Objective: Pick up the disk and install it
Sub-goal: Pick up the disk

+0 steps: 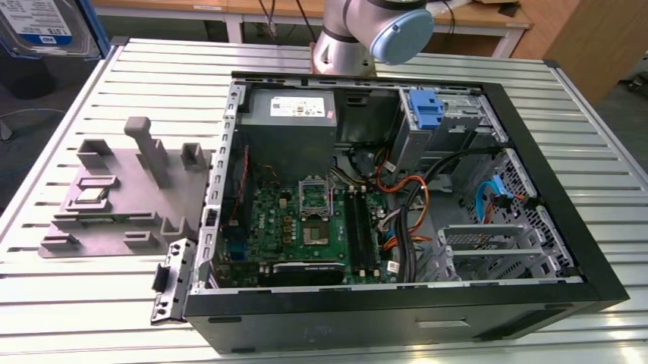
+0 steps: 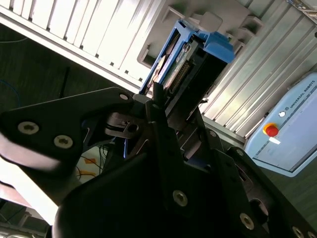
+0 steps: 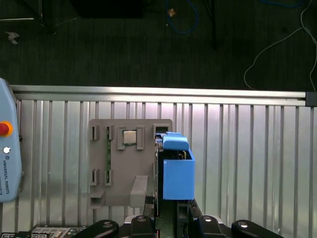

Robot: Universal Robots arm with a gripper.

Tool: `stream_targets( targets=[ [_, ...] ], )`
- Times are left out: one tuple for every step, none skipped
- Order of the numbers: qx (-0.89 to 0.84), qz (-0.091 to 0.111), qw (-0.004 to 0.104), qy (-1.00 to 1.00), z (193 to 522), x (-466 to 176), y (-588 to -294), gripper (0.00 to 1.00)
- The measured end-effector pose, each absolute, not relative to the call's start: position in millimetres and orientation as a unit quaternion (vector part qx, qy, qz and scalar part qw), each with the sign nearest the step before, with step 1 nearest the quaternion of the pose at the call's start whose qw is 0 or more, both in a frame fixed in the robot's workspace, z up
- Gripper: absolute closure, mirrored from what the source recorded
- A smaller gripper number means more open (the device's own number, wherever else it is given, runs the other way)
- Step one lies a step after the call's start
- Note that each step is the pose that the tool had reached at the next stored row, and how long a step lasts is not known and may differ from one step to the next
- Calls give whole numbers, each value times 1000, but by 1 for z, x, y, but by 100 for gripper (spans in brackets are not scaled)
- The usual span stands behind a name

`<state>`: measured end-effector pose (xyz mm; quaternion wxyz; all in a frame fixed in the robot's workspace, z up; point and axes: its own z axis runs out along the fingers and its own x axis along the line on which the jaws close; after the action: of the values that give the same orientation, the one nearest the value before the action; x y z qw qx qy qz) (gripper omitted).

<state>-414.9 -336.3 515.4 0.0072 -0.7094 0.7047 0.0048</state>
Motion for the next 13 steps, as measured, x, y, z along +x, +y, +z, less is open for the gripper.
stream_targets(
  targets=[
    [-709, 5, 7, 705, 515, -415, -336, 65],
    [-709, 5, 7, 705, 516, -415, -336, 65],
    [-709, 5, 7, 705, 516, -415, -336, 65],
    [-709, 5, 7, 705, 516, -415, -336, 65],
    [-709, 5, 7, 705, 516, -415, -336, 65],
    [-709, 5, 7, 705, 516, -415, -336, 65],
    [-709, 5, 7, 705, 516, -415, -336, 65],
    [-709, 5, 7, 705, 516, -415, -336, 65],
    [-709, 5, 7, 705, 516, -415, -336, 65],
    [-709, 5, 7, 705, 516, -415, -336, 65],
    [-709, 5, 7, 705, 516, -415, -336, 65],
    [-709, 5, 7, 705, 516, -415, -336, 65],
    [-709, 5, 7, 705, 516, -415, -336, 65]
  ],
)
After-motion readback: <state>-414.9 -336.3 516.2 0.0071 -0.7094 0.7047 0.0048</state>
